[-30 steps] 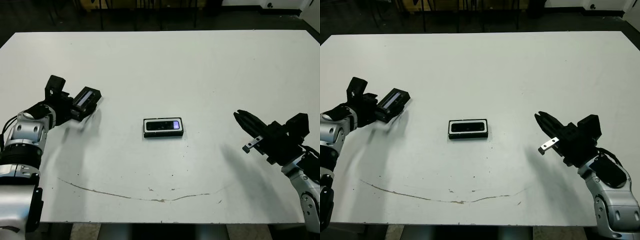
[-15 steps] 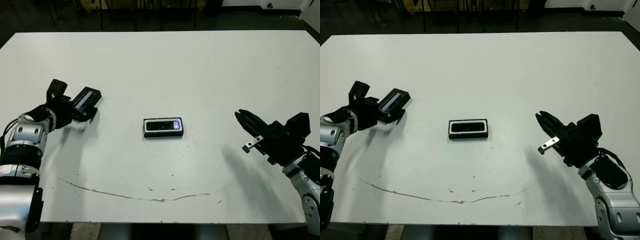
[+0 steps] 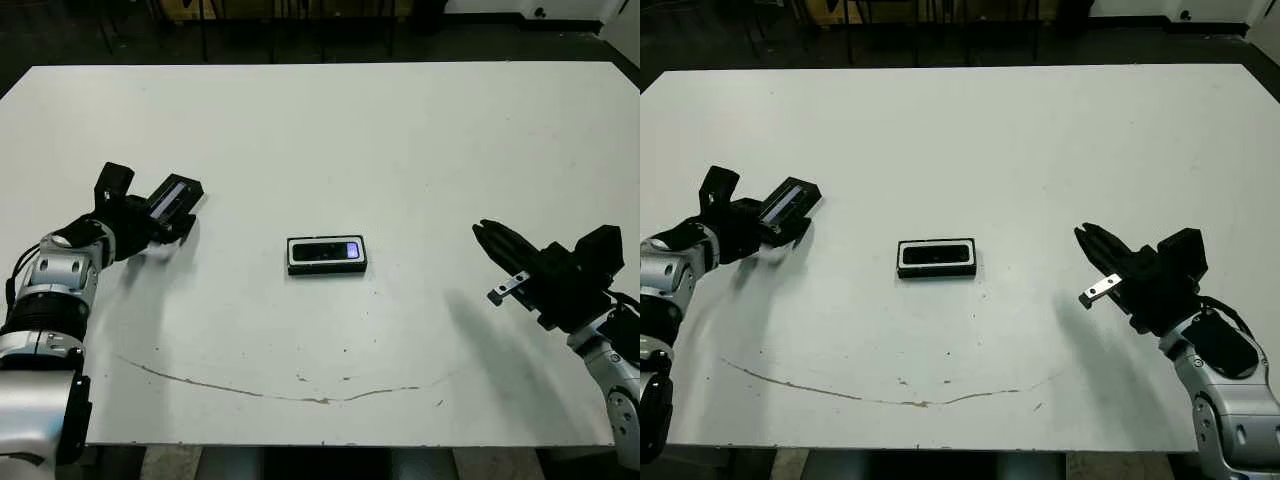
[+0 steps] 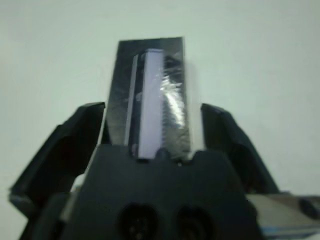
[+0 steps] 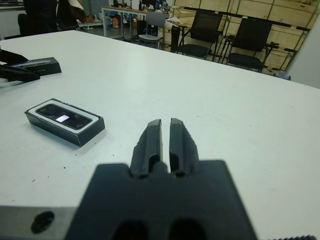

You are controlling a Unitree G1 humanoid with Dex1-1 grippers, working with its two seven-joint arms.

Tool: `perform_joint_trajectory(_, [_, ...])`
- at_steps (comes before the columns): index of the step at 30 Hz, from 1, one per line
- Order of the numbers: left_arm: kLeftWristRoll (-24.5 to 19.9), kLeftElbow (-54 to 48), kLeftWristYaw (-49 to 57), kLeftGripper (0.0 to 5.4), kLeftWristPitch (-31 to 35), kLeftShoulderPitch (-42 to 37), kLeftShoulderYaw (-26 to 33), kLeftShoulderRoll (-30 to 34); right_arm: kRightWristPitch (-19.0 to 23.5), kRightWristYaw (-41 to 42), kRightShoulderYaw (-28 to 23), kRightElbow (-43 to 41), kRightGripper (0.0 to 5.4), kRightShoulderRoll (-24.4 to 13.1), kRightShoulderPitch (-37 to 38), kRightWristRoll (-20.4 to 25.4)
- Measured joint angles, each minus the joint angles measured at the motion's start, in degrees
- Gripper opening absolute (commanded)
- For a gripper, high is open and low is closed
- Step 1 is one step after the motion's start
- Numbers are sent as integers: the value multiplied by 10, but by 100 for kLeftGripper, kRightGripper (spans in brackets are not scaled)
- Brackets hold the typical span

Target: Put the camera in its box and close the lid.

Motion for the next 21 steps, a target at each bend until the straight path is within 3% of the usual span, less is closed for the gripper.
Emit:
perform_joint_trajectory(7, [28,10,-106,269,-18,-30,-58,27,39,-17,-2,-32,0,-8,8,-1])
perform_joint_trajectory(21, [18,-73,-195,268,-7,0,-77,58,17,-12,0,-21,0,-7,8,-2])
